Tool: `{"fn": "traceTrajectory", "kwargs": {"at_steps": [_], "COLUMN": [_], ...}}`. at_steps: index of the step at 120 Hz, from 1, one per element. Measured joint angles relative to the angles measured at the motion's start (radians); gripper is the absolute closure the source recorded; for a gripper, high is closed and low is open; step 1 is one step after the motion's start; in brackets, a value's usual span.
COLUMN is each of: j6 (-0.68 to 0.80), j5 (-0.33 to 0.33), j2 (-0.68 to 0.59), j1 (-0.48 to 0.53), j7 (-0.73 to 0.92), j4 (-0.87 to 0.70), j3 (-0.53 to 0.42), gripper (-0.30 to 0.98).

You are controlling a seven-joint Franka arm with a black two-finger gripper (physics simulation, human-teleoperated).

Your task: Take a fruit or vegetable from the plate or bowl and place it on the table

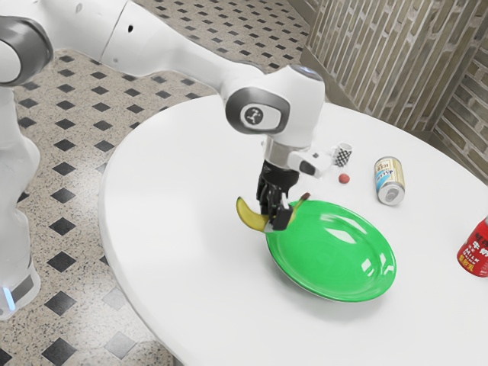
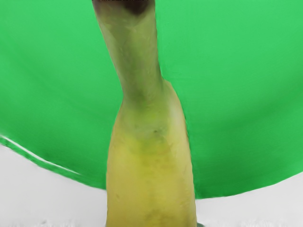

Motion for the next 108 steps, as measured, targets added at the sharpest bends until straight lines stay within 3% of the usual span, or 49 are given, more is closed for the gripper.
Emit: {"fn": "traceTrajectory", "kwargs": {"at_steps": [22,38,70,87,108], "j6": [0.03,0.038,0.038,0.034,0.036], "j5": [0.023,0.047,0.068,0.074,0.078], "j2": [-0.147,-0.179,-0.22,-0.227,-0.231], "j1": [0.003,0.013,0.079,0.084,0.085], "j7": [-0.006,-0.009,-0.013,-0.011,-0.01], "j4": [-0.151,-0.179,-0.219,-0.227,-0.232], "j3": [0.078,0.142,0.161,0.167,0.168], "gripper": [0.55,0.56,0.55,0.22,0.06]}}
